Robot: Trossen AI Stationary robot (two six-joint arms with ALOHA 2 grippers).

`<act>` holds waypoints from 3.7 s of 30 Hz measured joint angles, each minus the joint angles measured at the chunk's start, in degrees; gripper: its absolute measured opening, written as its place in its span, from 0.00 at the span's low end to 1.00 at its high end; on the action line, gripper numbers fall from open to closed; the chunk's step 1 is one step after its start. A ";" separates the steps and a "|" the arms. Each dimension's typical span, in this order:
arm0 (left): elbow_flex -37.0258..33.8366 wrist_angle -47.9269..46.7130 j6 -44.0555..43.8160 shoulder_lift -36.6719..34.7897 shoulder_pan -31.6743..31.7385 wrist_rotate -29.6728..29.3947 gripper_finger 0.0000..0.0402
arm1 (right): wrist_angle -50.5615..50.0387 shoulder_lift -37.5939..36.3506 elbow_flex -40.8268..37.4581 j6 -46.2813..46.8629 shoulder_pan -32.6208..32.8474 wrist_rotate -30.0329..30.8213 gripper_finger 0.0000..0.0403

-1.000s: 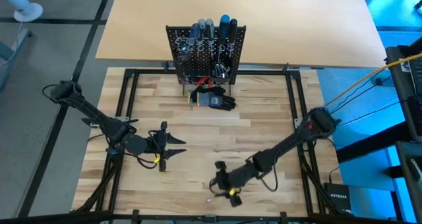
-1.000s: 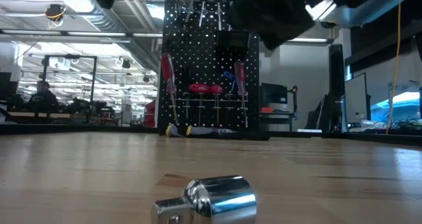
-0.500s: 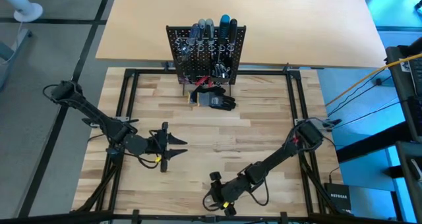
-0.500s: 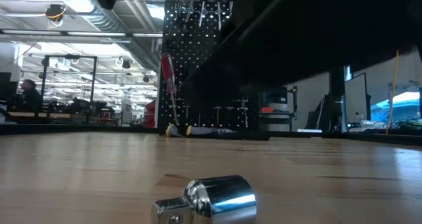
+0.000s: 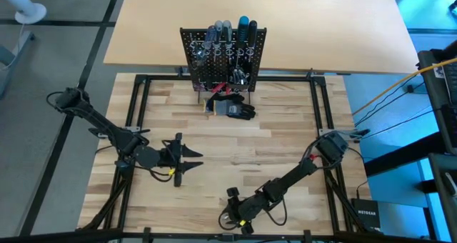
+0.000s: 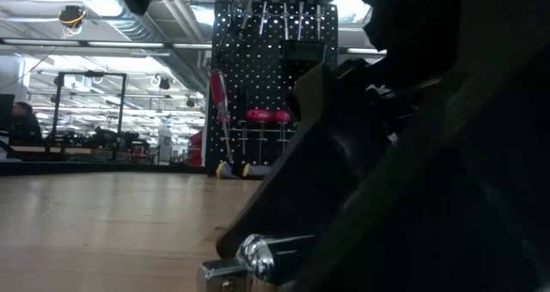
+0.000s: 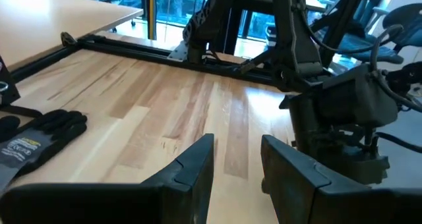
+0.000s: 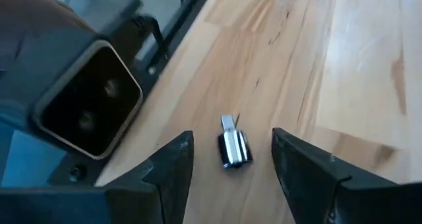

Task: Hang tools onto peg board
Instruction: Put the socket into the pegboard bin, then return to Home Position

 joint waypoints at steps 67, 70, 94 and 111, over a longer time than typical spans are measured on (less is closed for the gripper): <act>0.07 -1.49 29.88 -13.63 17.09 -13.46 0.29 | -27.85 -47.16 -0.04 -29.36 -46.70 16.78 0.18; 0.04 -2.61 30.47 -13.69 19.87 -12.36 0.29 | -25.71 -46.72 -0.04 -28.52 -50.50 13.46 0.18; 0.02 -8.76 22.91 -16.43 28.94 4.40 0.29 | -33.88 -49.81 2.25 -25.43 -54.37 5.13 0.51; -16.93 -10.64 20.10 -41.18 29.70 19.14 0.25 | -41.74 -71.97 -14.61 -17.89 -54.37 -13.80 0.17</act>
